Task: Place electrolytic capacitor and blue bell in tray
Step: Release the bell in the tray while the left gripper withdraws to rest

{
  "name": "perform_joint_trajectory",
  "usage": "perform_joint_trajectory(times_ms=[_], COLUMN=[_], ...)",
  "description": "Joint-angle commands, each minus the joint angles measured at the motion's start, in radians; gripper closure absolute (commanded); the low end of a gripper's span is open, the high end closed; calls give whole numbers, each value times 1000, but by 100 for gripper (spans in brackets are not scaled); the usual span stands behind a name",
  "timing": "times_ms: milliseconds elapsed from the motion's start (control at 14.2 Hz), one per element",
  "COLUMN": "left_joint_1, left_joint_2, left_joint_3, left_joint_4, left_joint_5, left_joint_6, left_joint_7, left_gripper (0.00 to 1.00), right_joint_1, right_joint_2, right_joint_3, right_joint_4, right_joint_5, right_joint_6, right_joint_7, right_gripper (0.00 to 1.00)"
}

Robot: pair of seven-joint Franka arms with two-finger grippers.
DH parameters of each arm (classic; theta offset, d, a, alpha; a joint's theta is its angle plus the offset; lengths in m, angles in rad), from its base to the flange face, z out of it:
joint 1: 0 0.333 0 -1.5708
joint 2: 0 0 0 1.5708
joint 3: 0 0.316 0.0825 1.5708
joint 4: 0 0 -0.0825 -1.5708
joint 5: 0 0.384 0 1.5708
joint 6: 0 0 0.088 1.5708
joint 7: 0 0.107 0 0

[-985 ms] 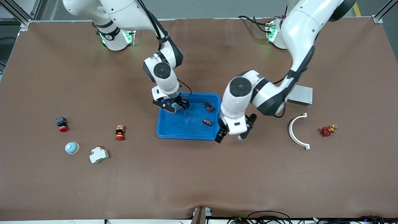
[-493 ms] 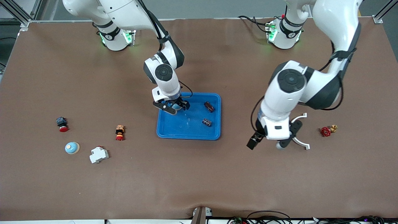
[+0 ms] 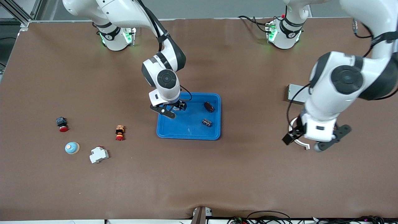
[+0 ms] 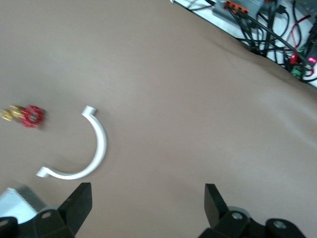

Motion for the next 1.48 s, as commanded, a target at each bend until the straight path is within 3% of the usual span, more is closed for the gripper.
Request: perform_joint_trajectory(times_ms=[0,211,493,633,845,985,1408], left_joint_1=[85,169,185,133,-13,-56,-113], left_joint_2=[-76,-133,-211,-270,-337,-369,-492], left_joint_3=[-13,-12,2,75,245,270,336], left_joint_4=[-16,-17,-19,-37,-57,-62,-171], left_joint_5=[-56,-64,-93,-122,-225,-231,-313], left_joint_6=[-88,-140,-230,-258,-356,-405,-424], left_joint_7=[192,430,498,547,651,682,715], left_gripper=[0,0,0,0,0,0,0], right_joint_1=[-84,-176,-349,-435,-563,-638,-713], right_joint_2=[-89,-168,-266,-263,-242,-190,-9], right_joint_3=[4,0,1,1,1,3,4], right_joint_4=[-18,-44,-73,-67,-50,-33,140], right_joint_5=[-29,-110,-112,-112,-112,-106,-97], right_joint_6=[-92,-150,-164,-151,-74,10,15], right_joint_7=[-155,-325,-720,-927,-1210,-1368,-1582], right_gripper=[0,0,0,0,0,0,0])
